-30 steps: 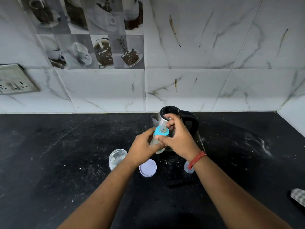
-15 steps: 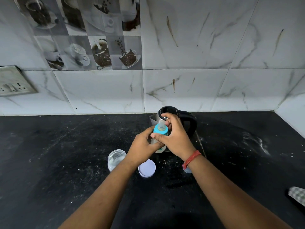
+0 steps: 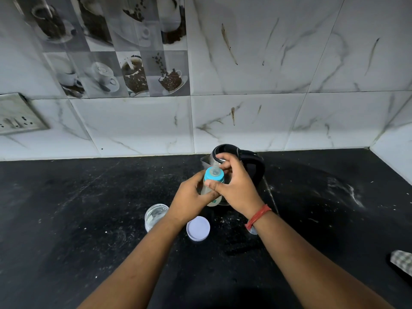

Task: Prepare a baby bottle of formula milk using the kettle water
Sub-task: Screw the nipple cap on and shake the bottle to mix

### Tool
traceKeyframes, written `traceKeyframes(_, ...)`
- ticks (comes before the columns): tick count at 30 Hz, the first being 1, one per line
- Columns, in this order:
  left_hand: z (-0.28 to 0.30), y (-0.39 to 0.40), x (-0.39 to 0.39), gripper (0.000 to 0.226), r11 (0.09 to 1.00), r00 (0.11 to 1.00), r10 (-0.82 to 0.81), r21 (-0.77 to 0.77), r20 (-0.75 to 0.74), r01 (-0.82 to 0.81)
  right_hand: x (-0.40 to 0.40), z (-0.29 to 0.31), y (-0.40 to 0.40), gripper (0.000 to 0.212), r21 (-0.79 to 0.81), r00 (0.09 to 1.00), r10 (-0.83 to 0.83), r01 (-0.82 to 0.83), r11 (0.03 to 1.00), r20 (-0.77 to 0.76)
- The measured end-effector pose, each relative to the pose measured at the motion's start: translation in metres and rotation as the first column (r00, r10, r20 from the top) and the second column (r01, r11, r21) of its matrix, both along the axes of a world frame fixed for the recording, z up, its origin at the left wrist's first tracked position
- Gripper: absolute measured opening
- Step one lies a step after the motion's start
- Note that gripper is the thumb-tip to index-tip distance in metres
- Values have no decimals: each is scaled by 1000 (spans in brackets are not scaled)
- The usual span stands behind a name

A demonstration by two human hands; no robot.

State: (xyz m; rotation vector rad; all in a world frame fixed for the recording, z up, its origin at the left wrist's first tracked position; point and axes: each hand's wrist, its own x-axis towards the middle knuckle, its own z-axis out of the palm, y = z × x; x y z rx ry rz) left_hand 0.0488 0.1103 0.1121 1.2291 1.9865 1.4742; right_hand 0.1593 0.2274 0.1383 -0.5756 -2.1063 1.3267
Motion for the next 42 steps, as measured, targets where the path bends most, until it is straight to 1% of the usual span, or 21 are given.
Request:
traceKeyframes(1, 0, -1, -1, 53, 1000, 1000, -6, -2, 4, 6, 0, 2, 3, 69, 14, 999, 38, -38, 999, 28)
traceKeyframes(3, 2, -3, -5, 52, 1000, 999, -27, -5, 23, 27, 5, 8, 15, 68, -41, 979, 193, -191, 981, 66)
traceKeyframes(6, 6, -7, -7, 54, 996, 996, -81, -23, 45, 83, 12, 16, 29, 66, -141, 921, 389, -381, 914, 32)
traceKeyframes(8, 7, -6, -6, 54, 997, 996, -79, -15, 48, 79, 11, 16, 29, 69, -126, 933, 358, -352, 927, 23)
traceKeyframes(10, 8, -4, -2, 53, 999, 999, -33, 15, 33, 33, 5, 12, 21, 69, -77, 975, 221, -221, 972, -6)
traceKeyframes(13, 8, -2, 2, 52, 999, 1000, 15, 31, -4, -15, -4, 7, -2, 66, -108, 997, 38, -45, 993, -64)
traceKeyframes(15, 10, -4, 1, 49, 999, 1000, 6, 34, 23, -7, -4, 8, -4, 66, -62, 998, 52, -54, 997, -34)
traceKeyframes(16, 11, -6, -1, 48, 999, 998, -21, 33, 55, 20, -2, 10, 2, 65, -58, 992, 125, -126, 990, -19)
traceKeyframes(18, 17, -11, -6, 46, 992, 984, -123, 18, 132, 122, 5, 20, 17, 62, -91, 945, 326, -324, 942, 11)
traceKeyframes(20, 28, -15, -6, 43, 970, 944, -240, 10, 225, 244, 10, 31, 29, 63, -65, 858, 504, -500, 864, 100)
traceKeyframes(22, 37, -16, -5, 40, 937, 893, -333, 1, 301, 349, 9, 43, 34, 70, -8, 757, 619, -632, 775, 208)
traceKeyframes(23, 42, -16, -2, 40, 919, 860, -372, 8, 349, 395, 8, 50, 34, 78, -15, 710, 665, -681, 732, 233)
traceKeyframes(26, 50, -14, 5, 56, 882, 737, -436, 85, 516, 463, 4, 66, 29, 87, -57, 618, 763, -769, 637, 186)
traceKeyframes(28, 54, -11, 8, 65, 866, 696, -468, 124, 545, 485, 4, 72, 27, 88, -85, 591, 799, -795, 600, 110)
traceKeyframes(30, 59, -10, 10, 62, 837, 671, -514, 142, 534, 528, 4, 77, 25, 81, -133, 564, 824, -814, 566, 56)
traceKeyframes(32, 66, -8, 13, 58, 835, 681, -521, 143, 514, 532, 3, 79, 23, 57, -160, 586, 809, -797, 583, 30)
traceKeyframes(34, 69, -6, 16, 56, 876, 738, -468, 146, 487, 459, 1, 79, 20, 36, -208, 663, 748, -734, 647, -14)
traceKeyframes(37, 66, 0, 18, 48, 935, 832, -353, 147, 428, 321, -3, 74, 16, 21, -262, 767, 639, -631, 730, -66)
traceKeyframes(39, 62, 6, 18, 44, 964, 909, -262, 120, 323, 236, -7, 68, 13, 14, -281, 852, 520, -516, 809, -68)
traceKeyframes(41, 59, 16, 21, 41, 989, 975, -119, 108, 189, 99, -13, 63, 7, 7, -315, 940, 332, -341, 886, -83)
traceKeyframes(42, 57, 20, 24, 40, 992, 989, -43, 123, 141, 26, -17, 60, 1, 8, -336, 971, 218, -238, 911, -97)
